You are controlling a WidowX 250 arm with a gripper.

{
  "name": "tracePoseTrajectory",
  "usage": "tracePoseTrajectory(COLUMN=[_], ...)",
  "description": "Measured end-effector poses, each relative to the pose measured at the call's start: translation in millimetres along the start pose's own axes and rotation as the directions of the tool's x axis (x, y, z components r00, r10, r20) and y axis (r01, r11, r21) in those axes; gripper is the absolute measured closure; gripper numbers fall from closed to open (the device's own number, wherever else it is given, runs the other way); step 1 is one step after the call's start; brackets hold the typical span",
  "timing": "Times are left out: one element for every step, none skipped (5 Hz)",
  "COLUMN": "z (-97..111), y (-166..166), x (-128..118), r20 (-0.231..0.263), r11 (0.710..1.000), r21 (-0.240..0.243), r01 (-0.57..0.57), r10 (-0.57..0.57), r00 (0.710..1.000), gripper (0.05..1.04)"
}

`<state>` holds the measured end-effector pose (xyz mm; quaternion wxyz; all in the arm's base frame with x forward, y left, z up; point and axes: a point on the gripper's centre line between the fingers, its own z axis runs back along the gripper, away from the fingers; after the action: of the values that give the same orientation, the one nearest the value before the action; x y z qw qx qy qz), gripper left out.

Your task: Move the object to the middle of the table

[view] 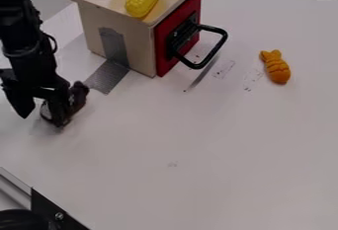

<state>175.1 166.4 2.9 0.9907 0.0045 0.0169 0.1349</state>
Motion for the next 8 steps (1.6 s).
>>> tracePoseTrajectory(z=[-6.2, -5.9, -4.5, 5.0, 38.3, 68.9, 73.7, 72.3], y=[1.0, -2.9, -8.4, -21.1, -38.7, -87.6, -134.0, -157.9], x=[8.7, 19.4, 19.9, 19.4, 34.1, 47.8, 43.0, 23.0], r20=[0.027, 0.067, 0.061, 0.032, 0.078, 0.134, 0.123, 0.081], r11=[1.0, 1.0, 0.999, 0.997, 0.997, 0.995, 0.987, 0.985], r21=[-0.01, -0.023, -0.026, -0.023, 0.023, 0.024, 0.007, 0.01], r01=[-0.006, 0.018, 0.038, 0.074, 0.068, 0.095, 0.16, 0.171], r10=[0.006, -0.016, -0.036, -0.073, -0.069, -0.098, -0.16, -0.171], r00=[1.0, 0.998, 0.997, 0.997, 0.995, 0.986, 0.979, 0.982], gripper=[0.117, 0.384, 0.599, 0.678, 0.7, 0.715, 0.715, 0.715])
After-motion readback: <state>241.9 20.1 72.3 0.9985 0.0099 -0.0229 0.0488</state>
